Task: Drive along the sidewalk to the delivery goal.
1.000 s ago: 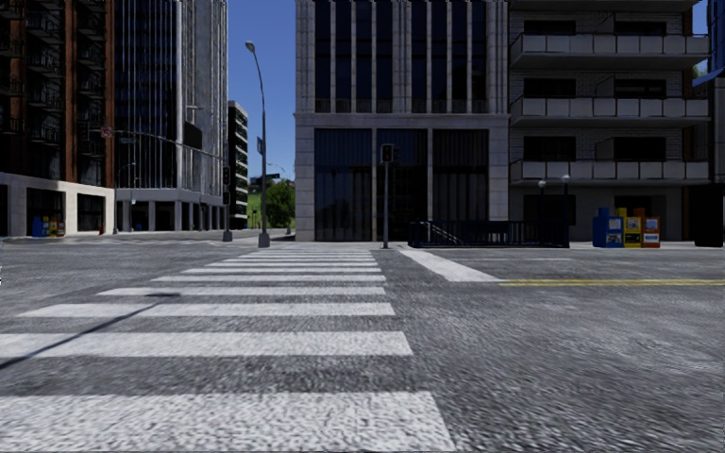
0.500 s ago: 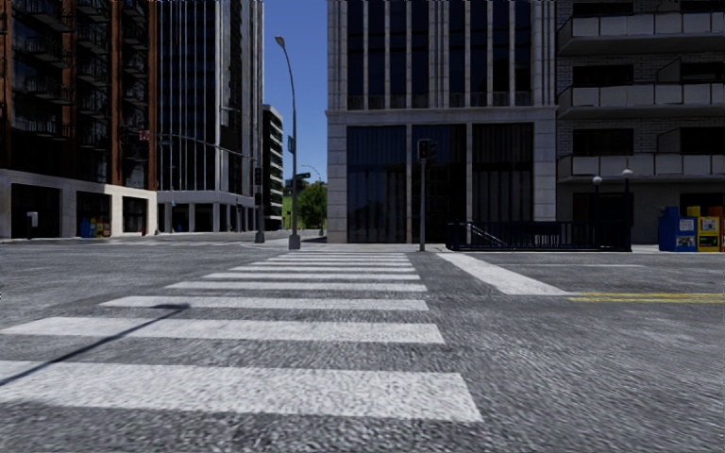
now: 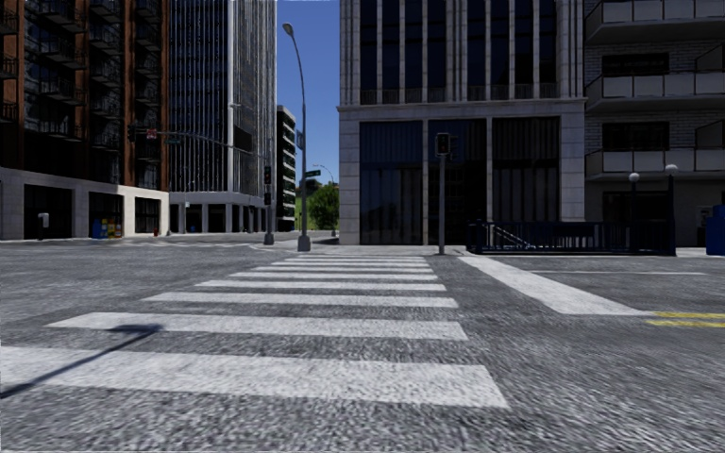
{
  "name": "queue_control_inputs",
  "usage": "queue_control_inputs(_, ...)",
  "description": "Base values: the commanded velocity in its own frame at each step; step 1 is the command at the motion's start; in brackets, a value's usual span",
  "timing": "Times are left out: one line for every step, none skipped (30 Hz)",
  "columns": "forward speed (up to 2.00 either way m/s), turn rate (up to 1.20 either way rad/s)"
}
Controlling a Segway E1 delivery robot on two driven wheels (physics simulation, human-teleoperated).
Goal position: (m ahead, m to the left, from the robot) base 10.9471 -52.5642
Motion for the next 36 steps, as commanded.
queue_control_inputs(2.0, 0.0)
queue_control_inputs(2.0, 0.0)
queue_control_inputs(2.0, 0.0)
queue_control_inputs(2.0, 0.0)
queue_control_inputs(2.0, 0.0)
queue_control_inputs(2.0, 0.0)
queue_control_inputs(2.0, 0.0)
queue_control_inputs(2.0, 0.0)
queue_control_inputs(2.0, 0.0)
queue_control_inputs(2.0, 0.0)
queue_control_inputs(2.0, 0.0)
queue_control_inputs(2.0, 0.0)
queue_control_inputs(2.0, 0.0)
queue_control_inputs(2.0, 0.0)
queue_control_inputs(2.0, 0.0)
queue_control_inputs(2.0, 0.0)
queue_control_inputs(2.0, 0.0)
queue_control_inputs(2.0, 0.0)
queue_control_inputs(2.0, 0.0)
queue_control_inputs(2.0, 0.0)
queue_control_inputs(2.0, -0.06)
queue_control_inputs(2.0, -0.15)
queue_control_inputs(2.0, -0.19)
queue_control_inputs(2.0, -0.21)
queue_control_inputs(2.0, -0.21)
queue_control_inputs(2.0, -0.21)
queue_control_inputs(2.0, -0.21)
queue_control_inputs(2.0, -0.21)
queue_control_inputs(2.0, -0.21)
queue_control_inputs(2.0, -0.21)
queue_control_inputs(2.0, -0.21)
queue_control_inputs(2.0, -0.21)
queue_control_inputs(2.0, -0.21)
queue_control_inputs(2.0, -0.21)
queue_control_inputs(2.0, -0.21)
queue_control_inputs(2.0, -0.21)
